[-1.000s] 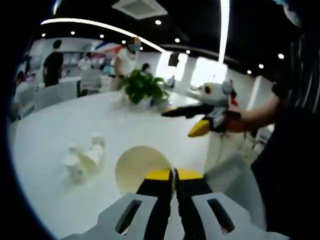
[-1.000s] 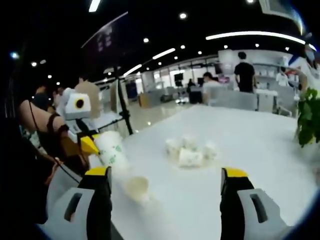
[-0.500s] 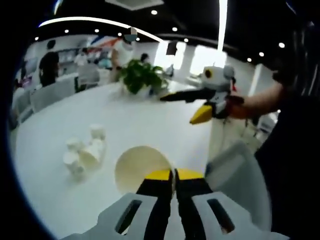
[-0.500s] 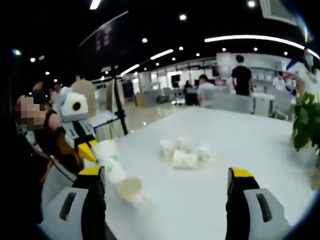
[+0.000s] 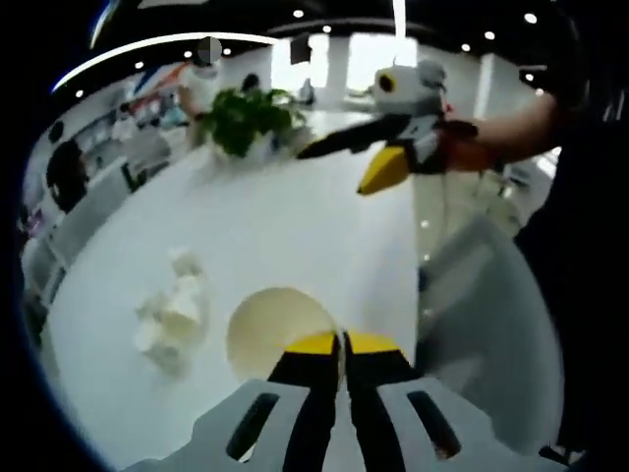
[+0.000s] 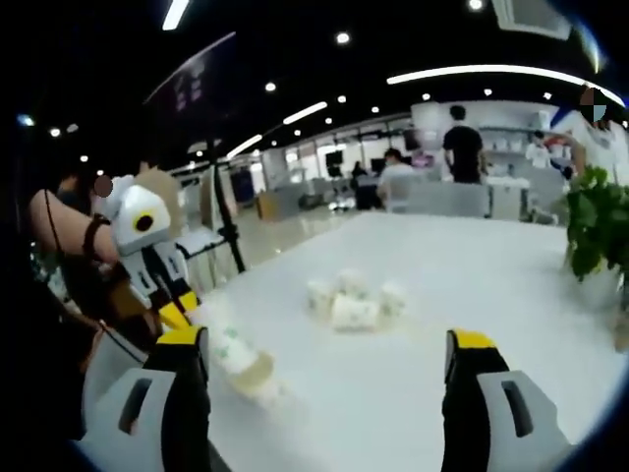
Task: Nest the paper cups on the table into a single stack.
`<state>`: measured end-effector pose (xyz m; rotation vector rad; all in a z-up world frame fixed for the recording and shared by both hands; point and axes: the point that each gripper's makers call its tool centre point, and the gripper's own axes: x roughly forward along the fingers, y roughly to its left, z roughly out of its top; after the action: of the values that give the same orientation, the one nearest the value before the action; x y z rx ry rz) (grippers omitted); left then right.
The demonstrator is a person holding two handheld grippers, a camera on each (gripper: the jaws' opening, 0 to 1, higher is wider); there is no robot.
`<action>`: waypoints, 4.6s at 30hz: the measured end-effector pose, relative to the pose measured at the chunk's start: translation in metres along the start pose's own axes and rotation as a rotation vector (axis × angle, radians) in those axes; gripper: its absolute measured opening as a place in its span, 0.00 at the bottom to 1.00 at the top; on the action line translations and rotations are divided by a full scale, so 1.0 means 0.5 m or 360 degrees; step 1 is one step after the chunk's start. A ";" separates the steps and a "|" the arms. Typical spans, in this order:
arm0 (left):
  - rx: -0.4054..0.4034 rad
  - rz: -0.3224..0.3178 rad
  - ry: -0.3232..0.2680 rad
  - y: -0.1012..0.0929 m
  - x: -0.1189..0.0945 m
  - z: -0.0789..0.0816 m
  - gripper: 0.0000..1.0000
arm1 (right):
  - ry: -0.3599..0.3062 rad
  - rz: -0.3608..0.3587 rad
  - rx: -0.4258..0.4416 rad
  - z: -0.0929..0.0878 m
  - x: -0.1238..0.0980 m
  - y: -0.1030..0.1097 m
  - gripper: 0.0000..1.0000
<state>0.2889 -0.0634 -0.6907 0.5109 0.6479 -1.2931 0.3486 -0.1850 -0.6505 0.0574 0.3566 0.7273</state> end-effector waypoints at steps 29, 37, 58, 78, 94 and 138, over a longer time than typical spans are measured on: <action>0.0215 -0.0057 0.0262 0.016 0.035 -0.038 0.00 | -0.0050 -0.0058 0.0109 -0.014 -0.028 -0.018 0.96; 0.0224 -0.0096 0.0345 0.020 0.051 -0.057 0.00 | -0.0039 -0.0057 0.0113 -0.016 -0.022 -0.017 0.95; 0.0239 -0.0192 0.0402 0.016 0.081 -0.095 0.05 | -0.0041 -0.0065 0.0168 -0.031 -0.013 -0.029 0.93; 0.0151 -0.0155 0.0351 -0.002 0.084 -0.106 0.08 | -0.0027 -0.0064 0.0170 -0.052 -0.025 -0.029 0.93; 0.0025 0.0068 0.0149 0.046 0.031 -0.091 0.08 | -0.0030 -0.0080 0.0155 -0.036 -0.027 -0.026 0.92; -0.0466 0.0658 -0.0553 0.164 -0.147 -0.084 0.71 | 0.0041 -0.0017 0.0125 -0.019 -0.008 -0.006 0.91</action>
<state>0.3522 0.0341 -0.6706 0.1584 0.4021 -0.8487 0.3446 -0.1908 -0.6587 0.1200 0.4098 0.7040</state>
